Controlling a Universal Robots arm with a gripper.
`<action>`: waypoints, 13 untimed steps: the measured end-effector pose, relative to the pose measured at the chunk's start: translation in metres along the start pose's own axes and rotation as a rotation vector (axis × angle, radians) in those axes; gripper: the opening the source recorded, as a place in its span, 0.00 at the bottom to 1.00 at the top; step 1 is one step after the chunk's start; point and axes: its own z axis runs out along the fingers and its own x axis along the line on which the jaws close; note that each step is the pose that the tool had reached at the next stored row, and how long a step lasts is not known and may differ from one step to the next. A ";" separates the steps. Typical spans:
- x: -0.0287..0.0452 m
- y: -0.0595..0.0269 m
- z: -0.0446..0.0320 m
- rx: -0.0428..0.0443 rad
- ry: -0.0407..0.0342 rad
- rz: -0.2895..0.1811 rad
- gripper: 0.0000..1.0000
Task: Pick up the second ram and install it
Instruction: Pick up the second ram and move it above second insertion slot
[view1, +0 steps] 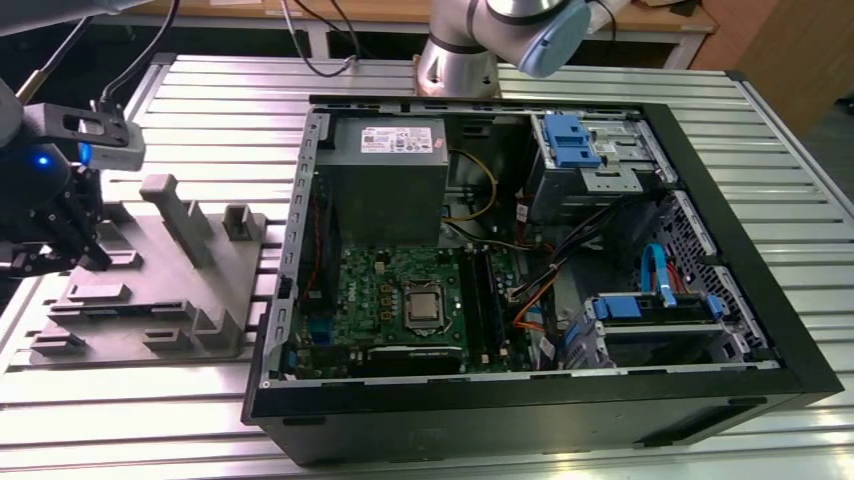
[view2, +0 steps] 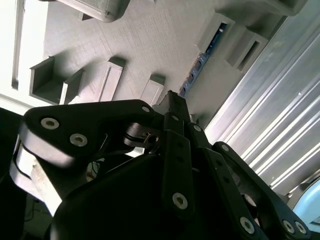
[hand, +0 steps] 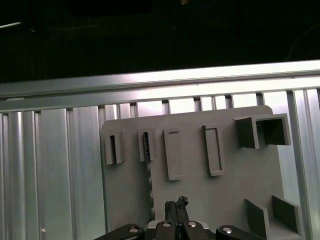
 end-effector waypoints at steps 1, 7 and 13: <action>0.0006 0.0000 0.0005 0.0001 0.0003 -0.008 0.10; 0.0032 -0.0002 0.0037 0.0116 0.0006 -0.040 0.10; 0.0034 0.0007 0.0063 0.0126 0.0015 -0.040 0.10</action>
